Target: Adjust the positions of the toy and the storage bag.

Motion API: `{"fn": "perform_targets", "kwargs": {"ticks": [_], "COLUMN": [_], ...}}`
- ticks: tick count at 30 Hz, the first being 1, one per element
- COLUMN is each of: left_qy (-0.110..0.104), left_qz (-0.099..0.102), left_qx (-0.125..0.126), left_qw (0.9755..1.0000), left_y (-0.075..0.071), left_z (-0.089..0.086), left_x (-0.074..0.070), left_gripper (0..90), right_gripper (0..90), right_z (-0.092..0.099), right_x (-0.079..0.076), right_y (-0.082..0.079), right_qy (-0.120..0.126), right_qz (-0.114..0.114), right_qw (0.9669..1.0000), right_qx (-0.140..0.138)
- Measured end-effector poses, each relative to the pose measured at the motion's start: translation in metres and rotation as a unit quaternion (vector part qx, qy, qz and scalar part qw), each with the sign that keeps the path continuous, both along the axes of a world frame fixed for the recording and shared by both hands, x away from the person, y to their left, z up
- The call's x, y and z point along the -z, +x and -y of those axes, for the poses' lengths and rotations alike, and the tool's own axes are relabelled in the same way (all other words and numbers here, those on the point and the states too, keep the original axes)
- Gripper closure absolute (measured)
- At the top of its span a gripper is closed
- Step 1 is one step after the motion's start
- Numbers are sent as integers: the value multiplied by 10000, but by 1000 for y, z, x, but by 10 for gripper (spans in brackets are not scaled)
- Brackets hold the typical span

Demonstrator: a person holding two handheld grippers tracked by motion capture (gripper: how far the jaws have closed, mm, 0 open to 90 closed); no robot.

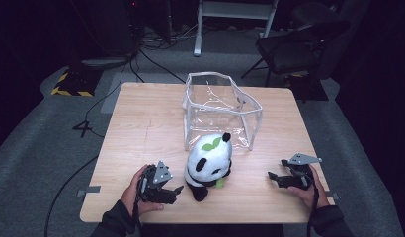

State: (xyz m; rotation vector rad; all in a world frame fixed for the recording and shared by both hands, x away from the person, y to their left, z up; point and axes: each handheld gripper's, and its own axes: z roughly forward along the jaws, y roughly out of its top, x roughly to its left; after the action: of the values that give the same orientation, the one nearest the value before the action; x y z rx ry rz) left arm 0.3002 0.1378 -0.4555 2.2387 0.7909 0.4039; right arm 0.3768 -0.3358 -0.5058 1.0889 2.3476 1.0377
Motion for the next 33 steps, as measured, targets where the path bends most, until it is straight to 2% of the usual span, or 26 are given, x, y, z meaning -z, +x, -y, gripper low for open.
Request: {"fn": "perform_targets", "kwargs": {"ticks": [2,6,12,22,28,33], "left_qy": [-19,-41,-168,-271,-363,-439], "left_qz": [7,156,312,435,562,582], "left_qx": [104,205,72,185,182,143], "left_qw": [9999,9997,9993,9985,9976,9972], "left_y": [-2,-6,-8,-10,-12,-10], "left_z": [4,14,24,35,40,45], "left_x": [-3,-10,-19,-26,-32,-35], "left_gripper": [187,174,162,161,161,161], "right_gripper": [188,188,188,188,188,188], "right_z": [0,0,0,0,0,0], "right_x": [0,0,0,0,0,0], "right_y": [0,0,0,0,0,0], "right_qy": [0,0,0,1,-1,2], "right_qz": [-2,0,-1,-1,-1,-2], "right_qw": [10000,10000,10000,10000,10000,10000], "right_qx": [1,1,1,0,1,1]}}
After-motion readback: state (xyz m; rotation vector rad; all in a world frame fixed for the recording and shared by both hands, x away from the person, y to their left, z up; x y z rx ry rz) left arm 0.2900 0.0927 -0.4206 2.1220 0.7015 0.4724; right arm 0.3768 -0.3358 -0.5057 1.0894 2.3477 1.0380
